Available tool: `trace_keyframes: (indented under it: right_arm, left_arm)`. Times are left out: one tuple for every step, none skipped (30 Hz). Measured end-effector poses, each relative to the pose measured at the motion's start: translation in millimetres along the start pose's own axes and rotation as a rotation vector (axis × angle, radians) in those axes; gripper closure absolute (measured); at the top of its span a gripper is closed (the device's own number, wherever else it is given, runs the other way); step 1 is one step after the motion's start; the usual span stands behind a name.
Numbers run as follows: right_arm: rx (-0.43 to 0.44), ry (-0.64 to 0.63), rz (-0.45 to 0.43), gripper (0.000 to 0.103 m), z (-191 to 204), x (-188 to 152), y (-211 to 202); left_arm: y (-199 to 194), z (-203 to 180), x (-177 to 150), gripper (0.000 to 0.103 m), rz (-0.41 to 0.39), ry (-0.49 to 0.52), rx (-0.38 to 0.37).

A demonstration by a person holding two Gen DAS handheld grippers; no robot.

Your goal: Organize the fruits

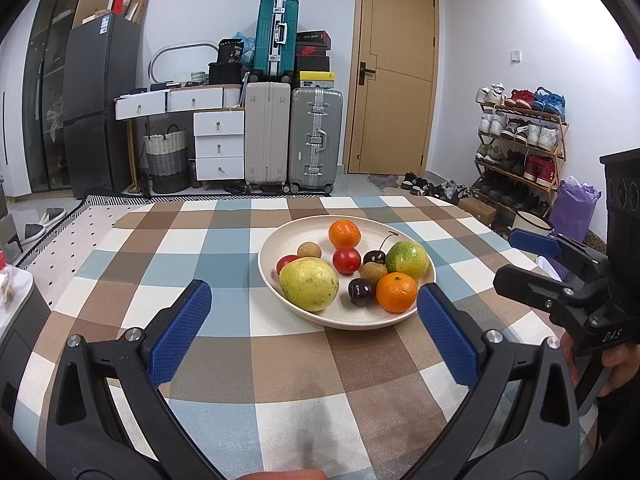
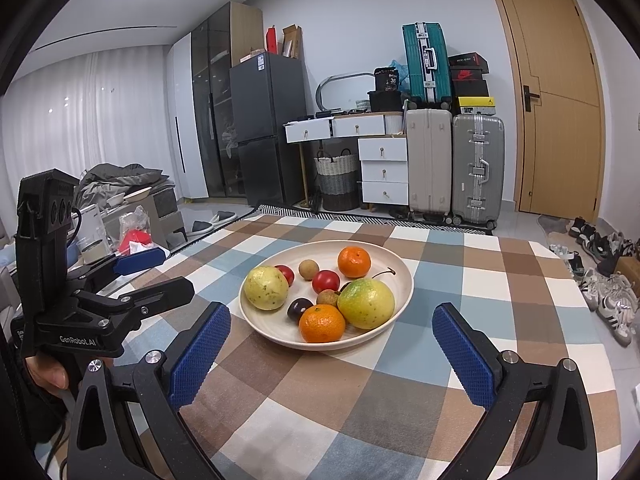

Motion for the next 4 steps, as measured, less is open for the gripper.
trace_keyframes:
  right_arm:
    - [0.001,0.000,0.000,0.000,-0.1,0.1,0.0]
    - [0.001,-0.002,0.000,0.000,0.8,-0.5,0.4]
    - [0.001,-0.002,0.000,0.000,1.0,-0.6,0.4]
    - [0.001,-0.002,0.000,0.000,1.0,-0.5,0.5]
  left_arm:
    - [0.0,0.0,0.0,0.000,0.000,0.000,0.000]
    - [0.0,-0.1,0.0,0.000,0.000,0.000,-0.001]
    - [0.1,-0.8,0.3,0.000,0.000,0.002,-0.001]
    - [0.1,-1.0,0.3,0.000,0.001,0.002,0.000]
Point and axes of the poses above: each gripper's, at about its wrist camera, not at the fingertips, and y roughly the way its jaws point, z to its left, x to its top, the point moved 6 cm from there along y, roughly the way its jaws point, and after that the axes turned 2 degrees about x, right-handed, at the moved point
